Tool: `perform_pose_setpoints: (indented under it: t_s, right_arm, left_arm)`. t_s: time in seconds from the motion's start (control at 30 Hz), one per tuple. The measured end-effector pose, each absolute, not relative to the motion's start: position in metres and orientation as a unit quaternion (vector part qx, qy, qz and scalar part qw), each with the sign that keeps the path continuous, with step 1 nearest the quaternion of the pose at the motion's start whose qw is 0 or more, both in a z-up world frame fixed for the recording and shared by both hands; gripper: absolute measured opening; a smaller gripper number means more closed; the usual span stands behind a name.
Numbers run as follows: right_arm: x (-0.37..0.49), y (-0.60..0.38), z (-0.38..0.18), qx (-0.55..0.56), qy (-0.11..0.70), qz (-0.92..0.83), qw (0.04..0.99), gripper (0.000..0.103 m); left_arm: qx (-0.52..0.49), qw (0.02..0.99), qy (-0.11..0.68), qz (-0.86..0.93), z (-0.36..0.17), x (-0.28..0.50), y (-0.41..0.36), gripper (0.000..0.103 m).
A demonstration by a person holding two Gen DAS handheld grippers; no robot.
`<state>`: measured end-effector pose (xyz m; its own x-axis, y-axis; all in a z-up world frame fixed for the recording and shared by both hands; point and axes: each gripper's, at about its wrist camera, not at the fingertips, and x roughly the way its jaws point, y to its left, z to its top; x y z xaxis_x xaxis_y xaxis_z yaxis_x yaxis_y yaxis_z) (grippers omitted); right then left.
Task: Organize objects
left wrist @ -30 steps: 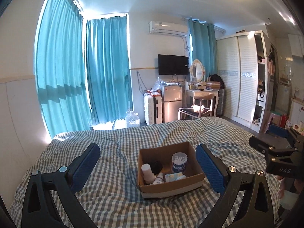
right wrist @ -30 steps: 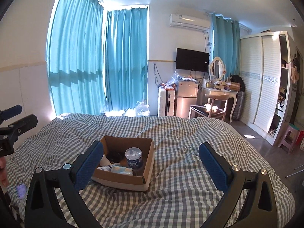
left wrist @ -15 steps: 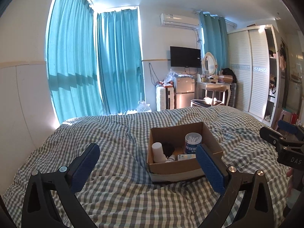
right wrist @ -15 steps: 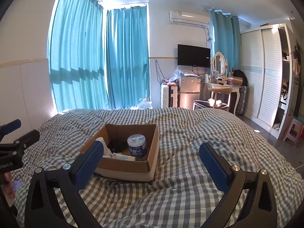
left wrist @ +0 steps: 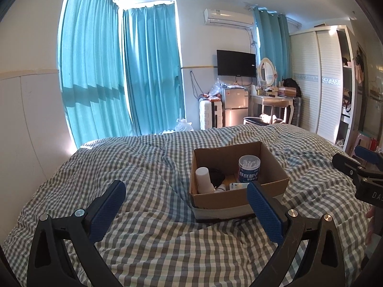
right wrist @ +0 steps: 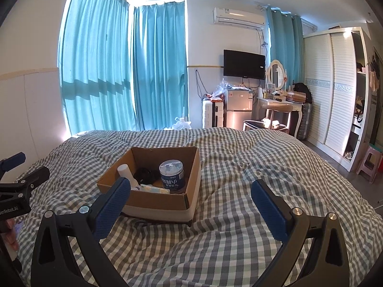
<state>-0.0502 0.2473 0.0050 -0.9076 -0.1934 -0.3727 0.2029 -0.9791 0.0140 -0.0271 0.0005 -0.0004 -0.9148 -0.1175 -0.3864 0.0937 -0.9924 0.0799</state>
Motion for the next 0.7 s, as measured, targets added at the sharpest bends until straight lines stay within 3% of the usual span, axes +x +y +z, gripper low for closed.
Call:
perform_pose_setpoints:
  t_s: [0.7]
  right_arm:
    - [-0.0477, 0.2443, 0.0022, 0.185, 0.016, -0.978, 0.1, 0.101]
  left_arm:
    - [0.208, 0.049, -0.02, -0.977, -0.004, -0.0247, -0.0046, 0.103]
